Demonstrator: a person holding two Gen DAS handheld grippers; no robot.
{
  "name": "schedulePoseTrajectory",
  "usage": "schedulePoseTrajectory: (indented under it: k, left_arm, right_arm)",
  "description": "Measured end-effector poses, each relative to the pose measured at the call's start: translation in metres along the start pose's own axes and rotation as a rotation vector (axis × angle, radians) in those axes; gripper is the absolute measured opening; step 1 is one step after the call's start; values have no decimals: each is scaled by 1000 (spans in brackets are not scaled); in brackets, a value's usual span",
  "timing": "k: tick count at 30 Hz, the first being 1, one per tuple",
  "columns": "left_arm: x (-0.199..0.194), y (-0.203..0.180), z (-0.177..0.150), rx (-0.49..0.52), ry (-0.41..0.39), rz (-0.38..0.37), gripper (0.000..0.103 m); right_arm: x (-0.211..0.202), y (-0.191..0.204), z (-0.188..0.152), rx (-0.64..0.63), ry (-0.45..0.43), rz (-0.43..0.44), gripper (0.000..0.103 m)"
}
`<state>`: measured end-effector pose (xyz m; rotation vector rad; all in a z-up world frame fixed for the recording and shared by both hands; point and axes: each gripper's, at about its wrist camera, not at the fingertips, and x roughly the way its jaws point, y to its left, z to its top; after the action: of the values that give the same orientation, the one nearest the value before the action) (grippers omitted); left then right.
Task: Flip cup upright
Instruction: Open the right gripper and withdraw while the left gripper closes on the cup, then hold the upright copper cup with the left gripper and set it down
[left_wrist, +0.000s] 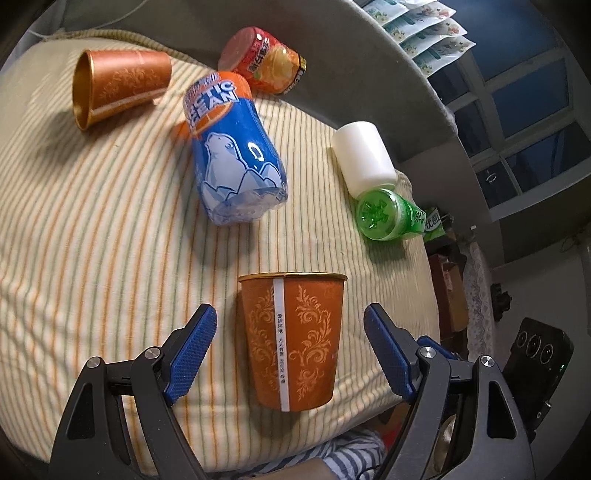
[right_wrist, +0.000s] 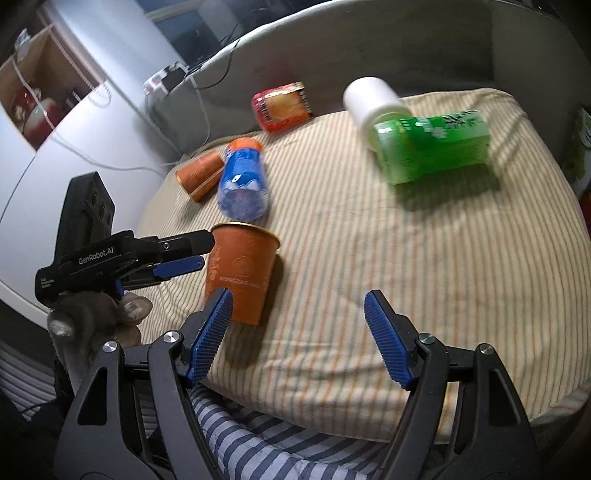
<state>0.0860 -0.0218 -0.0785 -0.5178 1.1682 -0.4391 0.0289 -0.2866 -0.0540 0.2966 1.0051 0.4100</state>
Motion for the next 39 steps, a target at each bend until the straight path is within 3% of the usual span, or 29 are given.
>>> schedulePoseTrajectory:
  k: [11, 15, 17, 39]
  left_arm:
    - [21, 0, 3, 5, 59, -1, 76]
    - [25, 3, 5, 10, 68, 4, 66]
    - [24, 2, 4, 15, 65, 6, 66]
    - [1, -37, -15, 213, -125, 113, 66]
  right_arm:
    - [-3, -16, -4, 47, -10, -6, 76]
    - [-4, -21, -5, 63, -17, -8, 76]
    - [-4, -23, -4, 72, -19, -9, 76]
    - [-5, -30, -2, 98, -35, -7, 76]
